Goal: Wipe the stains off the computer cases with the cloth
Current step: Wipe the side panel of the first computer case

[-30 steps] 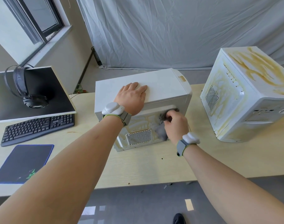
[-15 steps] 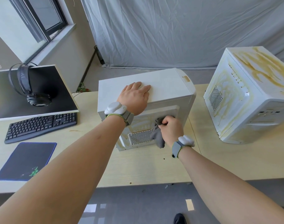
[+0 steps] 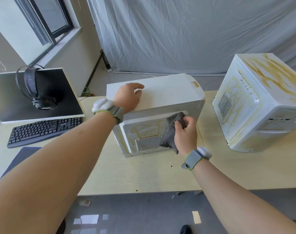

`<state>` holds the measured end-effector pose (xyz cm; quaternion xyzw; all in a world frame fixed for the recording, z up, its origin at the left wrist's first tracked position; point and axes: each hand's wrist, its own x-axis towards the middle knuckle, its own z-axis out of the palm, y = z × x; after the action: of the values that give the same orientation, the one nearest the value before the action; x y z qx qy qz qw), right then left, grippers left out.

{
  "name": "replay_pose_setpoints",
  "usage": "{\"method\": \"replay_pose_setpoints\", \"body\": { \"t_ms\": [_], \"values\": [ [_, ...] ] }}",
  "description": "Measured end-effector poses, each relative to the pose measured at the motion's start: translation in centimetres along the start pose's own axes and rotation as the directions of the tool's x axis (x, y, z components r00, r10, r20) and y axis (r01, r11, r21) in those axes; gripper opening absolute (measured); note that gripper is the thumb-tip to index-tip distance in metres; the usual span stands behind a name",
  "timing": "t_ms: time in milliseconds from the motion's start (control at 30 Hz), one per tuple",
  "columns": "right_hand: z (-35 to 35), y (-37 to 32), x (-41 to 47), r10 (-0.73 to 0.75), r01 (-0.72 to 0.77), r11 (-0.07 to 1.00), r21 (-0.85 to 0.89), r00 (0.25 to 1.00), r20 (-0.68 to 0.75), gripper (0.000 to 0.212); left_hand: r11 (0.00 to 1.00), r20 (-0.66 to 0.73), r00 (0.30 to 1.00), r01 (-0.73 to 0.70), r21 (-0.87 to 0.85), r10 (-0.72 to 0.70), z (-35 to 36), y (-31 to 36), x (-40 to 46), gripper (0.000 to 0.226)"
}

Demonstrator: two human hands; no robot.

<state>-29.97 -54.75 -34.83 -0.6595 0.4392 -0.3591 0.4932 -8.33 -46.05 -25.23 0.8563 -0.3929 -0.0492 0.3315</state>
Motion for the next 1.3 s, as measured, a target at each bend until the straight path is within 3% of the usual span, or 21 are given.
{"method": "replay_pose_setpoints", "body": {
  "t_ms": [100,267,400,467,567,633,700,1000,1133,1200,1300],
  "values": [
    [2.1,-1.0,-0.1,0.023,-0.023,1.000,0.004,1.000,0.014,0.011,0.964,0.014,0.991,-0.132,0.232,0.132,-0.8,-3.1,-0.8,0.031],
    [7.2,-1.3,-2.5,0.015,-0.010,0.999,-0.053,0.996,0.090,0.008,0.954,0.018,0.993,-0.119,0.275,0.119,-0.5,-4.0,-1.1,0.032],
    [9.4,-1.2,-3.7,0.028,0.016,0.990,-0.137,0.948,0.318,0.012,0.949,0.038,0.993,-0.120,0.292,0.114,-0.9,-3.8,-1.0,0.032],
    [9.2,-1.5,-3.6,0.076,-0.036,0.993,-0.115,0.929,0.363,0.012,0.948,0.039,0.992,-0.125,0.292,0.119,-1.0,-3.9,-0.9,0.032],
    [6.8,-1.2,-3.2,0.159,-0.163,0.986,0.024,0.981,0.113,0.008,0.952,0.026,0.993,-0.120,0.283,0.117,-0.9,-3.7,-1.0,0.032],
    [5.7,-1.2,-2.9,0.150,-0.140,0.980,0.142,0.987,-0.064,0.006,0.951,0.021,0.993,-0.115,0.288,0.114,-0.8,-4.0,-1.0,0.032],
    [6.1,-1.8,-2.8,0.098,-0.084,0.981,0.175,0.992,-0.074,0.007,0.953,0.027,0.994,-0.112,0.282,0.109,-0.7,-4.2,-0.9,0.032],
    [12.7,-2.4,-6.6,-0.129,0.132,0.991,-0.023,0.988,0.090,0.007,0.970,0.050,0.995,-0.091,0.225,0.082,-1.0,-4.2,-0.5,0.033],
    [13.2,-2.2,-6.7,-0.218,0.229,0.970,-0.079,0.967,0.130,0.006,0.995,0.049,0.998,-0.036,0.089,0.032,-1.2,-4.8,0.0,0.034],
    [13.1,-1.4,-6.4,-0.204,0.235,0.960,-0.151,0.959,0.196,0.005,1.000,0.053,0.999,-0.009,-0.009,0.009,-1.4,-5.2,0.1,0.034],
    [13.1,-0.3,-6.5,-0.042,0.125,0.950,-0.287,0.960,0.277,0.006,1.000,0.055,0.998,-0.009,-0.025,0.011,-1.3,-5.3,0.0,0.033]
  ]
}}
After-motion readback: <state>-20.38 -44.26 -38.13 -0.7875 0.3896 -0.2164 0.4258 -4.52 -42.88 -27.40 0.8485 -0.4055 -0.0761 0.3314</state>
